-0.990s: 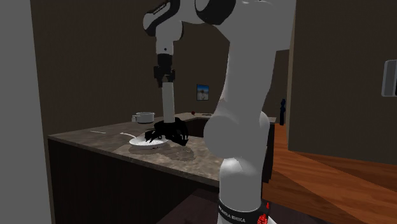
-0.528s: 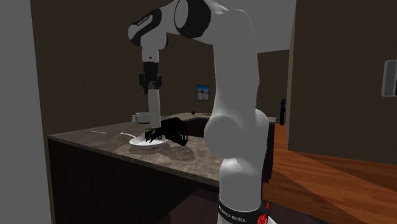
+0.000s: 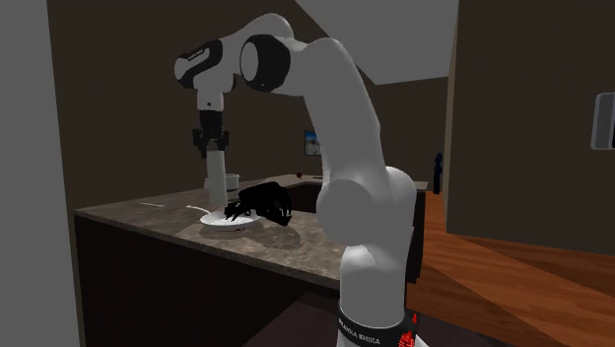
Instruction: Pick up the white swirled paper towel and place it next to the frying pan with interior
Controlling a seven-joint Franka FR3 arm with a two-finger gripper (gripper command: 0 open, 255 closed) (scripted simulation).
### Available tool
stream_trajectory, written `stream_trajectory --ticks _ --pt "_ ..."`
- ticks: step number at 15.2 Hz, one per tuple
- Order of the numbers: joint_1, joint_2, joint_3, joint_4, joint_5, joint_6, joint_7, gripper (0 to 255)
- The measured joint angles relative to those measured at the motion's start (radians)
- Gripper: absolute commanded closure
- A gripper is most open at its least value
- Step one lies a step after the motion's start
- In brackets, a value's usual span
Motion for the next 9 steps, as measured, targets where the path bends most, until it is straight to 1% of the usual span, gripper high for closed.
stream_trajectory --ticks 1,2,3,6,9 --pt "-0.006 0.052 0.004 0.068 0.01 -0.016 0.004 255" --pt "-0.005 0.083 0.008 0.107 0.015 -0.025 0.012 255" --pt "-0.003 0.099 0.01 0.123 0.017 -0.024 0.017 255" --pt "0.0 0.11 0.012 0.098 0.019 0.011 0.02 255" --pt "0.006 0.099 0.012 0.035 0.017 0.062 0.019 255"
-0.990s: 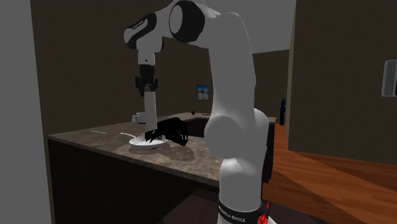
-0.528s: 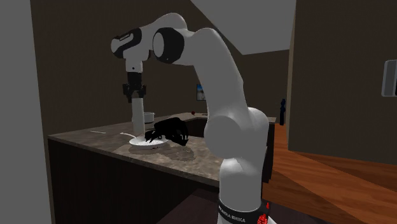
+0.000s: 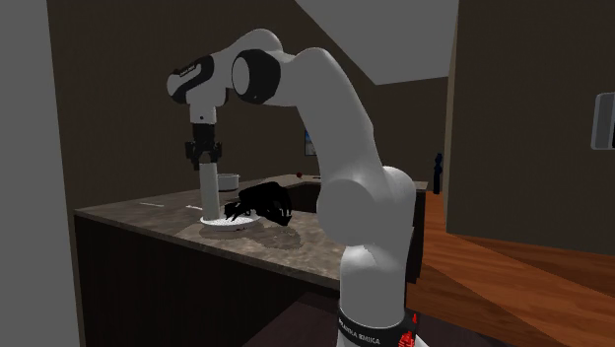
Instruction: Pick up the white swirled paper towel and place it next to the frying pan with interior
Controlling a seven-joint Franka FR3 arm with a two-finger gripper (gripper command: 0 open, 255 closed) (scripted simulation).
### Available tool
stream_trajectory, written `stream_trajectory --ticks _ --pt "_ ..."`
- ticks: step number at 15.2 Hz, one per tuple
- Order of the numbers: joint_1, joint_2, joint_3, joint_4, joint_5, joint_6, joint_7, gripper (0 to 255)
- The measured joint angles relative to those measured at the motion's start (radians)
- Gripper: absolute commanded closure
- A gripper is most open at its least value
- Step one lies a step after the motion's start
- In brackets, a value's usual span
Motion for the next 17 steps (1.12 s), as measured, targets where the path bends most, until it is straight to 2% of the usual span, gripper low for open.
stream_trajectory --ticks 14,17 --pt "0.012 -0.006 0.003 -0.197 0.001 0.19 -0.005 255" --pt "0.012 0.001 0.004 -0.21 0.003 0.21 -0.006 255"
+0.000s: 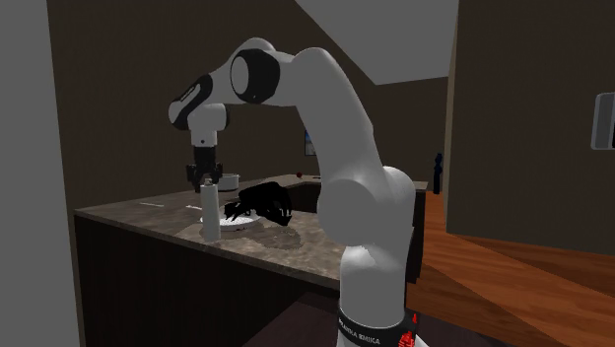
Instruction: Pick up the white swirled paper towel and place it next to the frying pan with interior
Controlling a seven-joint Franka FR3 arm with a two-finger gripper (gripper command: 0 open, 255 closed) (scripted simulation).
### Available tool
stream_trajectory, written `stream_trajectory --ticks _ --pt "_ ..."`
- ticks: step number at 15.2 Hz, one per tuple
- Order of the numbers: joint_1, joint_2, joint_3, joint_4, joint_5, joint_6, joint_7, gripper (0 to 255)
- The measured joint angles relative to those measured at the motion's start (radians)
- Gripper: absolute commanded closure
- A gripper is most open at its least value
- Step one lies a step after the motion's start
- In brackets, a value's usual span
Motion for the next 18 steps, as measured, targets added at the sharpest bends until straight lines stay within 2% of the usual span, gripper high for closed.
stream_trajectory --ticks 4,5,11,15,18 --pt "0.0 0.001 0.0 0.0 0.0 0.002 0.0 255" --pt "0.0 0.001 0.0 0.0 0.0 0.002 0.0 0" --pt "0.0 0.001 0.0 0.0 0.0 0.002 0.0 0" --pt "-0.002 -0.009 -0.002 0.081 -0.004 -0.087 0.006 0" --pt "-0.004 -0.014 -0.003 0.101 -0.005 -0.113 0.005 0"
